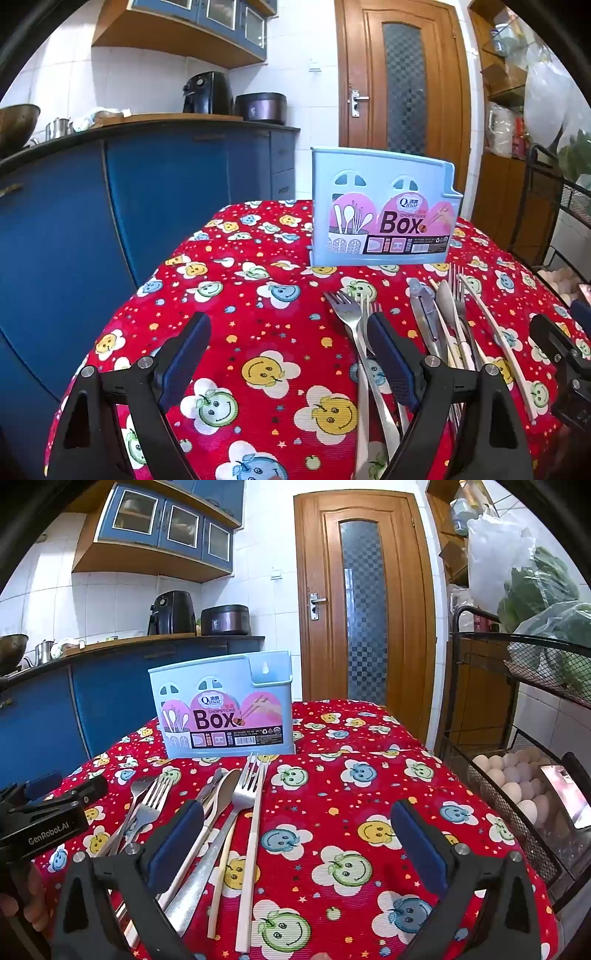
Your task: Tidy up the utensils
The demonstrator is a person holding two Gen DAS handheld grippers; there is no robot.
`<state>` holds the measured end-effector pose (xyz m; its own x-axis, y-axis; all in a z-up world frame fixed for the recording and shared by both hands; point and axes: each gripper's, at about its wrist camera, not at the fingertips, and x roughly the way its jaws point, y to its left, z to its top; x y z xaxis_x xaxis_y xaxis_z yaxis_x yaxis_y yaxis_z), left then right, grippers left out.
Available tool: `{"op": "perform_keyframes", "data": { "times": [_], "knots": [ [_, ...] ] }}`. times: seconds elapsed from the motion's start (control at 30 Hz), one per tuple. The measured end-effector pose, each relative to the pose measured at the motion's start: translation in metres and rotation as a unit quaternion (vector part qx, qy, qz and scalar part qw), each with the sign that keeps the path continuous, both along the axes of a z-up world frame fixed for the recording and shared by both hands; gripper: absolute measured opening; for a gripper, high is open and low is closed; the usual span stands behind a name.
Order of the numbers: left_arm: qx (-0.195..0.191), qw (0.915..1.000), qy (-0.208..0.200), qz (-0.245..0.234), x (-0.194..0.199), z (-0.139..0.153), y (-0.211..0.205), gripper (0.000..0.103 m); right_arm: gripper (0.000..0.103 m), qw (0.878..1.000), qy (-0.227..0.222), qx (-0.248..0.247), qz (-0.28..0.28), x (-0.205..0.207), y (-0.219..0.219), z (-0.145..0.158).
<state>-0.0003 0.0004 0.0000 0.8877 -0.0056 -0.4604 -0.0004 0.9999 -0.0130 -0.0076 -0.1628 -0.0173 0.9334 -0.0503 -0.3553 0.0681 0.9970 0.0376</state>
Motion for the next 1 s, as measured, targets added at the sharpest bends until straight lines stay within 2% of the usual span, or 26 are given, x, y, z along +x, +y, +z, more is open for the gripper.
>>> {"op": "perform_keyframes", "data": {
  "times": [1.0],
  "knots": [
    [0.004, 1.0, 0.002, 0.001, -0.0002, -0.0009, -0.0001, 0.087, 0.103, 1.0, 0.005, 0.004, 0.0, -0.0009, -0.0004, -0.0004]
  ]
}}
